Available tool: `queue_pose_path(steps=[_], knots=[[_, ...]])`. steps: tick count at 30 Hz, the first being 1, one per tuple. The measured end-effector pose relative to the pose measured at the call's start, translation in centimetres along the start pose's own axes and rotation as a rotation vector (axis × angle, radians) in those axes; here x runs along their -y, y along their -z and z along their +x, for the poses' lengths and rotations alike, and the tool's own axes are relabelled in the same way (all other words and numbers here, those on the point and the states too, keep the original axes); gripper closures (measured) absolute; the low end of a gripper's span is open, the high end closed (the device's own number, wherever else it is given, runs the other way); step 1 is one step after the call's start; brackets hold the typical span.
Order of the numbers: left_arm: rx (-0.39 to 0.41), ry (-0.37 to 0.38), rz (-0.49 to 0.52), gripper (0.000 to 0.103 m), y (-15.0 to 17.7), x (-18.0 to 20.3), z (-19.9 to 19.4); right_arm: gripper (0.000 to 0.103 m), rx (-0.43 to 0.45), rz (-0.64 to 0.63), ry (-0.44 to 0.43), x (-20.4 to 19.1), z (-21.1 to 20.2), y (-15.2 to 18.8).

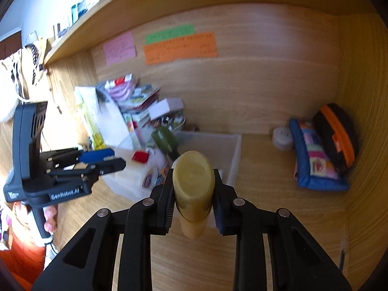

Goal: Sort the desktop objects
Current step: 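Lift the sunscreen tube and seashell and carry both over the clear box, then lower the tube and seashell into the box and open both tools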

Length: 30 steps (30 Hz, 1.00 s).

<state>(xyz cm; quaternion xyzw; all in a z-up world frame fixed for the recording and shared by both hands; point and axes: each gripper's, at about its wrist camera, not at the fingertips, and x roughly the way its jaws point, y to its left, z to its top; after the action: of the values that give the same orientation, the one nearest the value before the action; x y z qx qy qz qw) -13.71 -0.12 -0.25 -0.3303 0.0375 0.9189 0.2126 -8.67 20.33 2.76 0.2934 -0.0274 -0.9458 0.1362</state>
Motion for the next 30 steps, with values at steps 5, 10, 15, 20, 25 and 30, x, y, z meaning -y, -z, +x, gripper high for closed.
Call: queue_pose_path(steps=[5, 10, 15, 20, 25, 30], knots=[[-0.006, 0.015, -0.003, 0.064, -0.8, 0.2, 1.1, 0.079, 0.026, -0.010, 0.023, 0.8, 0.6, -1.7], [-0.024, 0.032, -0.008, 0.064, -1.4, 0.4, 2.6, 0.079, 0.028, -0.003, 0.025, 1.2, 2.0, -2.9], [-0.062, 0.060, -0.011, 0.064, -1.6, 0.6, 4.5, 0.079, 0.003, -0.020, 0.037, 1.1, 3.7, -3.1], [-0.094, 0.073, -0.004, 0.064, -1.2, 0.9, 6.0, 0.079, -0.040, -0.013, 0.043, 1.7, 5.7, -2.5], [-0.115, 0.070, 0.017, 0.064, -0.8, 1.5, 7.1, 0.079, -0.075, -0.006, 0.023, 2.0, 7.3, -1.8], [-0.125, 0.051, 0.040, 0.064, -0.3, 1.8, 8.1, 0.079, -0.099, -0.016, 0.009, 2.0, 8.7, -0.8]])
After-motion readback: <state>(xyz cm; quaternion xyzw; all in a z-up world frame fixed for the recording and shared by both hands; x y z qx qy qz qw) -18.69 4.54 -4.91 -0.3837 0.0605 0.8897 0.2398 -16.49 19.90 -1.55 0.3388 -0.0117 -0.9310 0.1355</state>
